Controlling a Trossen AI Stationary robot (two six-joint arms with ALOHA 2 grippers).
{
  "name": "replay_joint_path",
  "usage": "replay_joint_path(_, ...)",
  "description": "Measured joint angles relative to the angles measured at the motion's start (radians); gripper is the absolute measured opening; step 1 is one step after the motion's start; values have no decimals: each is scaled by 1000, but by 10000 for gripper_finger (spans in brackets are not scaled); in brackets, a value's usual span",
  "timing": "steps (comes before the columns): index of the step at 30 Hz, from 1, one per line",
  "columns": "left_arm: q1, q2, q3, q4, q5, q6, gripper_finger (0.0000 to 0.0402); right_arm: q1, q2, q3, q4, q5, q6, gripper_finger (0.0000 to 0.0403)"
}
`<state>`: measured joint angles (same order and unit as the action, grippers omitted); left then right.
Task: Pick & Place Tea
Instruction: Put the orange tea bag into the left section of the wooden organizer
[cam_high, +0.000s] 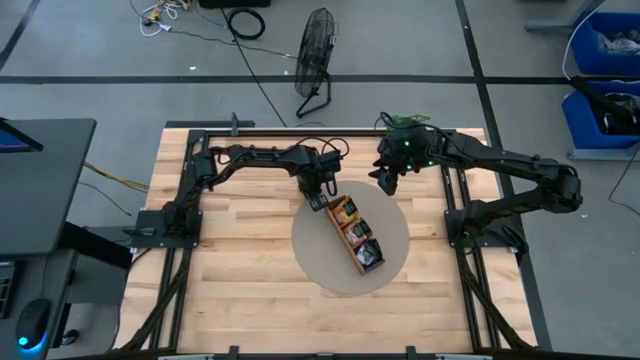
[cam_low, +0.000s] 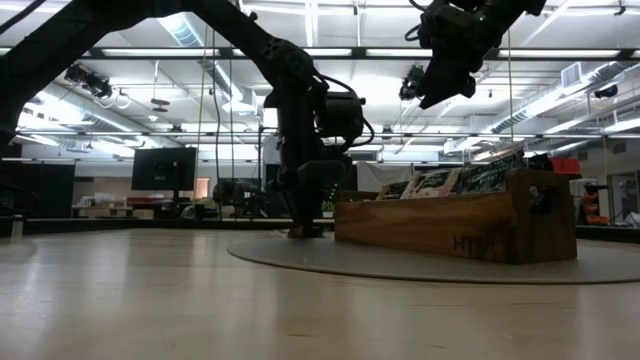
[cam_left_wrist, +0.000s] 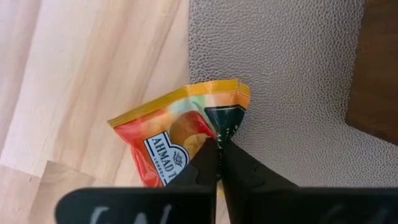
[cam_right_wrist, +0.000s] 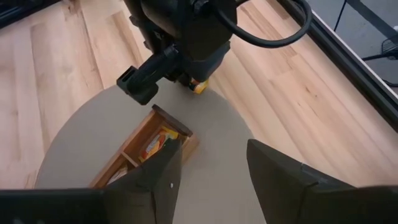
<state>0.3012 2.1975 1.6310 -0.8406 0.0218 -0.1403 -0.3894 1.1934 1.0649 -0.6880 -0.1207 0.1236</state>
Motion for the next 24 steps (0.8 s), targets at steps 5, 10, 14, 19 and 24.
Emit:
replay_joint_path(5,14,-38,3,-14,1,-9,4,-1,0,0,13,0,2,190)
replay_joint_path(10,38,-114,39,-23,70,-4,4,-1,0,0,59,1,-6,190)
replay_joint_path(14,56,-181,71,-26,206,15,3,-1,0,0,100,-1,-78,190)
replay_joint_path(19,75,-268,125,-26,417,13,3,-1,0,0,154,-28,-214,190)
replay_joint_path(24,78,-334,200,-20,471,-12,3,-1,0,0,222,-80,-325,190)
